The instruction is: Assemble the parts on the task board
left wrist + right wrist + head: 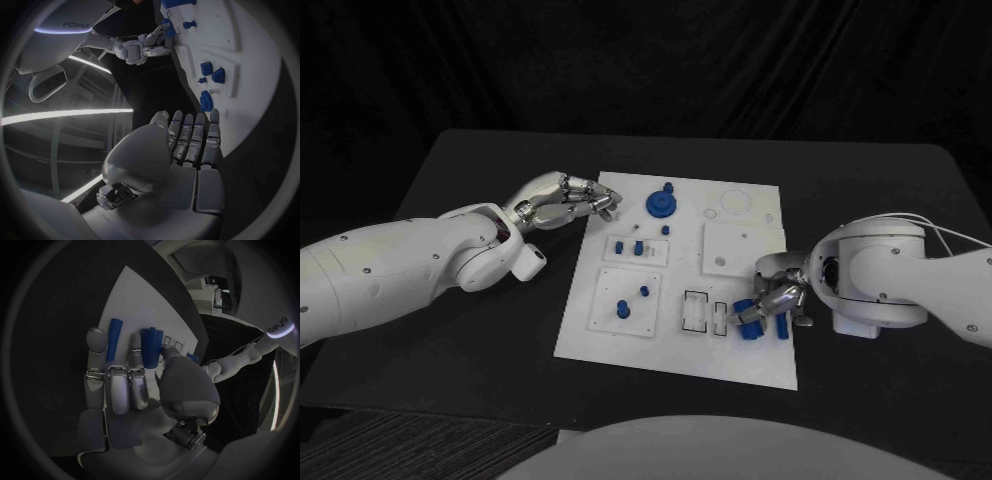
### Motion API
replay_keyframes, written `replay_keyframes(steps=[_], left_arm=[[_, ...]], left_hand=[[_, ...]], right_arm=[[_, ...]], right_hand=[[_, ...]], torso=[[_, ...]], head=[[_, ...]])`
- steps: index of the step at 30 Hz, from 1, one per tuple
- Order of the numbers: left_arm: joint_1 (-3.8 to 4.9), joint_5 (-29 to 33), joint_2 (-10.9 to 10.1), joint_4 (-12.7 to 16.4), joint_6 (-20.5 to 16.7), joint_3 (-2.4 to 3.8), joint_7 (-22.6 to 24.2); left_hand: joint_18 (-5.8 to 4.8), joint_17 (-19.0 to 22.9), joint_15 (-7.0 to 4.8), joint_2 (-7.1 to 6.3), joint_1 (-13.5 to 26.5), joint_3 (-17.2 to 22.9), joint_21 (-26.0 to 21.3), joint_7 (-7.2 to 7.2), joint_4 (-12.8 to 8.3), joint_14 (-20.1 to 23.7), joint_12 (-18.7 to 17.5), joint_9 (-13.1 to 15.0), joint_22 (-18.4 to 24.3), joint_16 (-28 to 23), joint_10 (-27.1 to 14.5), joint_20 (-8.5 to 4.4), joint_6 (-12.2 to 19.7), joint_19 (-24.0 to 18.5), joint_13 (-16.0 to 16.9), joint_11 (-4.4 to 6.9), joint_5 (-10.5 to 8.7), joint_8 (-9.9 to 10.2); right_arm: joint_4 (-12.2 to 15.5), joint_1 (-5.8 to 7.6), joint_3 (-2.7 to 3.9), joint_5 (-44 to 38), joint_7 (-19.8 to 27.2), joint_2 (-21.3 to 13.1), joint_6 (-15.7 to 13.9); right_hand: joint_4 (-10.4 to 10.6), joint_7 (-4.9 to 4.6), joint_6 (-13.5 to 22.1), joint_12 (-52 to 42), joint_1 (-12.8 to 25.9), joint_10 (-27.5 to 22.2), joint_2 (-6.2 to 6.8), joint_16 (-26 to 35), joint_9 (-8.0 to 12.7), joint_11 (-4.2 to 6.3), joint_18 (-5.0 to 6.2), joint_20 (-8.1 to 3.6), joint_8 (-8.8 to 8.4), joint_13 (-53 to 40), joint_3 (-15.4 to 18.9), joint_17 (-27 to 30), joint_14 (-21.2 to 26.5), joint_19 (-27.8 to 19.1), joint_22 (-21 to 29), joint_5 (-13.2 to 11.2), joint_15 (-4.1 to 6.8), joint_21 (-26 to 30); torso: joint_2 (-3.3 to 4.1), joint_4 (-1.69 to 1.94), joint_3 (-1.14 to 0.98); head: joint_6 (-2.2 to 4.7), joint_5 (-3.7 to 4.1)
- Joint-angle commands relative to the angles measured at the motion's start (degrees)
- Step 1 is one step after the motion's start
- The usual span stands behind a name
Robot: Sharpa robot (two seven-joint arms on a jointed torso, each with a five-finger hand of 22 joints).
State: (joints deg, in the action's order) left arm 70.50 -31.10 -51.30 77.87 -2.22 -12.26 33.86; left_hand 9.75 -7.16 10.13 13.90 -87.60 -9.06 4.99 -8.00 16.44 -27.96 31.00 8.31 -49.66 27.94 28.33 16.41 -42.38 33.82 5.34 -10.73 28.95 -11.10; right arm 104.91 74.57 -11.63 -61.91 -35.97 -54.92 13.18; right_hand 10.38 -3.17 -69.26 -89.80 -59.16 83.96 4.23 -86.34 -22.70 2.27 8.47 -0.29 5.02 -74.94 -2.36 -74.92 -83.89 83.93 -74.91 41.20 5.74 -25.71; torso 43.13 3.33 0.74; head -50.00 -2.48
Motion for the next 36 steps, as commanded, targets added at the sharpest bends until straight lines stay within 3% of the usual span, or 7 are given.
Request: replay_keyframes(steps=[1,6,13,20,24,36], left_arm=[[-0.07,0.3,0.1,0.0,0.6,0.05,0.6],[-0.07,0.3,0.1,0.0,0.6,0.05,0.6],[-0.08,0.3,0.0,0.0,0.7,0.05,0.5],[-0.08,0.3,0.1,0.1,0.6,0.05,0.4],[-0.08,0.3,0.1,0.1,0.5,0.05,0.5],[-0.08,0.3,0.2,0.0,0.5,0.05,0.5]], left_hand=[[0.18,0.1,0.30,-0.40,0.0,0.4,0.3,-0.35,0.0,-0.2,0.1,-0.1,-0.1,0.4,0.1,-0.07,0.1,0.4,-0.1,-0.37,0.24,-0.4],[0.18,0.1,0.31,-0.40,0.0,0.4,0.3,-0.36,0.0,-0.2,0.1,-0.1,-0.1,0.4,0.1,-0.07,0.1,0.4,-0.1,-0.38,0.25,-0.4],[0.17,0.1,0.32,-0.40,0.0,0.5,0.3,-0.36,0.0,-0.2,0.1,-0.1,-0.1,0.4,0.1,-0.06,0.1,0.4,-0.1,-0.38,0.26,-0.4],[0.16,0.1,0.40,-0.39,0.0,0.6,0.4,-0.34,0.0,-0.4,0.2,-0.1,-0.1,0.5,0.2,-0.06,0.1,0.5,0.0,-0.44,0.29,-0.4],[0.16,0.1,0.40,-0.39,0.0,0.6,0.4,-0.34,0.0,-0.4,0.2,-0.1,-0.1,0.5,0.2,-0.06,0.1,0.5,0.0,-0.44,0.29,-0.4],[0.14,0.1,0.43,-0.42,0.0,0.7,0.4,-0.37,0.0,-0.5,0.2,-0.1,-0.1,0.5,0.3,-0.05,0.1,0.5,0.0,-0.49,0.31,-0.4]], right_arm=[[-0.1,-0.48,-0.29,2.4,-0.8,-0.2,-3.2],[0.4,-0.45,-0.28,8.6,0.3,-0.9,-6.4],[2.0,0.70,-0.27,18.4,1.5,-2.1,-10.1],[2.9,2.01,-0.27,25.6,1.8,-2.3,-11.9],[2.8,2.30,-0.27,28.6,1.4,-1.6,-11.8],[0.4,1.88,-0.28,30.0,0.2,1.7,-10.1]], right_hand=[[-5.8,1.29,2.2,-0.2,-2.8,6.0,-1.50,0.2,-0.6,0.34,0.08,0.30,0.85,-15.1,-7.3,-6.6,-4.6,2.6,-3.2,5.3,0.43,0.4],[-7.4,1.29,3.0,-0.2,-1.1,6.0,-0.98,0.4,-3.6,0.50,0.13,0.21,2.68,-15.1,-11.9,-5.9,-4.5,2.6,-3.1,11.2,0.49,1.0],[-8.0,1.33,3.7,-0.2,0.2,6.0,-0.86,0.6,-4.9,0.44,0.25,0.21,3.32,-15.1,-13.6,-5.2,-4.4,2.5,-3.0,11.9,0.51,2.0],[-8.1,1.30,3.9,-0.2,1.2,6.0,-0.95,0.7,-5.6,0.44,0.49,0.21,3.69,-15.1,-14.5,-4.9,-4.4,2.2,-2.6,11.9,0.52,3.9],[-8.2,1.35,4.6,-0.2,3.4,6.0,-1.24,0.7,-6.7,0.45,0.47,0.24,4.23,-15.1,-15.1,-4.7,-4.4,2.2,-2.6,6.7,0.51,3.7],[-8.0,0.58,7.1,-0.2,5.8,6.0,-1.83,1.1,-7.1,-0.27,0.69,0.65,3.46,-15.1,-15.4,-3.6,-4.2,1.7,-2.0,0.8,-0.05,6.1]], torso=[[0.01,0.05,0.03],[-0.04,-0.06,0.02],[-0.06,-0.05,0.00],[-0.09,0.00,0.07],[-0.09,0.01,0.09],[-0.01,0.13,0.13]], head=[[0.00,-0.04],[0.00,-0.32],[0.00,-0.36],[0.00,-0.31],[0.00,-0.34],[0.00,-0.35]])
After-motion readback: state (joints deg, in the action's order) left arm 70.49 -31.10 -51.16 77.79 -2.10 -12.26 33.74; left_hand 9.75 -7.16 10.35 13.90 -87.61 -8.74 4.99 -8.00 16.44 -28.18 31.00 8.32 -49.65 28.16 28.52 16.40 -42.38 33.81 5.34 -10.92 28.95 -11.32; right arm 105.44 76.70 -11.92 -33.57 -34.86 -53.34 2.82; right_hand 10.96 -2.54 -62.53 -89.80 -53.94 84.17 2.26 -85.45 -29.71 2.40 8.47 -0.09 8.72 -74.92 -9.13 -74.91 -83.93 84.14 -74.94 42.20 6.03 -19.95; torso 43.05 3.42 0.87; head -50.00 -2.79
